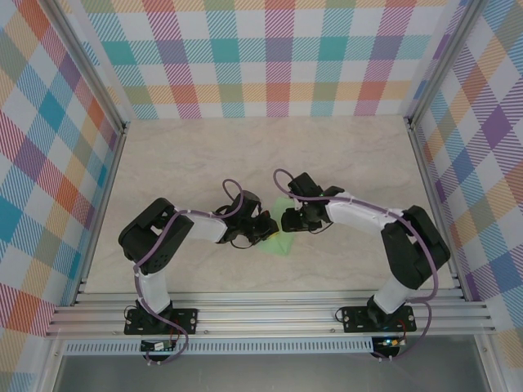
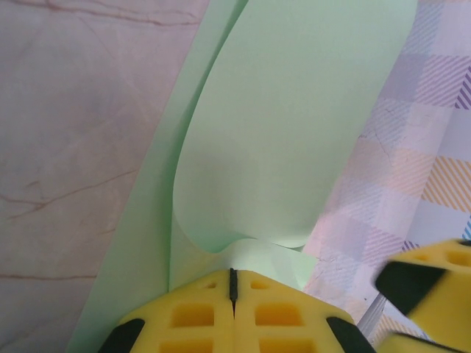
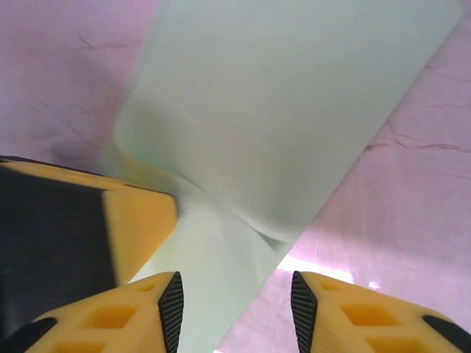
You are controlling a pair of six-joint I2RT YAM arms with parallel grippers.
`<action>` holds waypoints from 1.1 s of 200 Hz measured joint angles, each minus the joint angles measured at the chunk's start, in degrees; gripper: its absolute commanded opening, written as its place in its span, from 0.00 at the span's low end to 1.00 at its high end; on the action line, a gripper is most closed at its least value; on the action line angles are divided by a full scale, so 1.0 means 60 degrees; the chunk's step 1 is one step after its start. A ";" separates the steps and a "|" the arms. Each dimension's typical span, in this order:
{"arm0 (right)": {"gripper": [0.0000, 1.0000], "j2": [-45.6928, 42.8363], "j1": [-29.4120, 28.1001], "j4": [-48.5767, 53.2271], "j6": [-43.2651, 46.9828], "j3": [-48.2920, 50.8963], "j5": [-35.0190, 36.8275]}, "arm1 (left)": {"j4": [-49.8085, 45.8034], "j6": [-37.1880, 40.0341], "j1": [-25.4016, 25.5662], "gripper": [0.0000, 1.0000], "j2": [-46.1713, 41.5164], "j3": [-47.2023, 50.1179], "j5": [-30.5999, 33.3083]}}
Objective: Fold a paper plane with a square sheet of paper (pick it up from the middle)
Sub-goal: Fold the triangle a second time at the center of the table.
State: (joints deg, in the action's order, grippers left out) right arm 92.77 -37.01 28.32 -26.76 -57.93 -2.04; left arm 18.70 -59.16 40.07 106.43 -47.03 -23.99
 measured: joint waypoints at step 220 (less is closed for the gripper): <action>0.05 0.0211 0.0025 -0.2827 -0.2896 0.2073 -0.4113 | -0.0011 0.0080 0.0000 0.00 0.0000 0.0000 -0.0011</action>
State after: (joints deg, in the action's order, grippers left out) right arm 94.04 -36.86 11.35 -44.14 -45.50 -26.72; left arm 18.63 -58.67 40.07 106.43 -47.03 -24.05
